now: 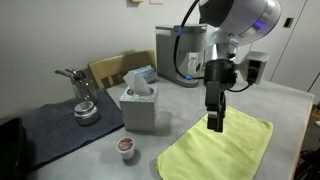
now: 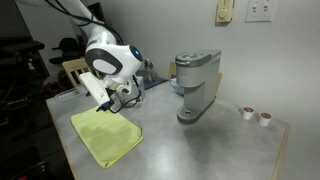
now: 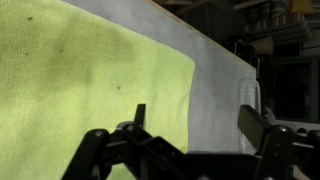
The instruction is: Unfold the towel slightly on the table
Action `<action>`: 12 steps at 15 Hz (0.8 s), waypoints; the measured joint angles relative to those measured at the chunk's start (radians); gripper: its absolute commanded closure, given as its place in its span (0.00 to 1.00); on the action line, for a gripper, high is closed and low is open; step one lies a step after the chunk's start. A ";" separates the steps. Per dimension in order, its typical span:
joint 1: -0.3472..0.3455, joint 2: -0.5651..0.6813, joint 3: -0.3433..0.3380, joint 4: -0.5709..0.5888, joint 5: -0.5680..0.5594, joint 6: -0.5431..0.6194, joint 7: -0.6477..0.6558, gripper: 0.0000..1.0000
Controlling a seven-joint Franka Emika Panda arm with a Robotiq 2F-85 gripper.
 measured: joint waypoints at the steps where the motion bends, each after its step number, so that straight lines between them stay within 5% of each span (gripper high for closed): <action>1: 0.000 0.000 -0.008 -0.001 -0.018 0.003 0.003 0.00; 12: -0.009 -0.106 -0.057 -0.052 -0.293 -0.001 0.098 0.00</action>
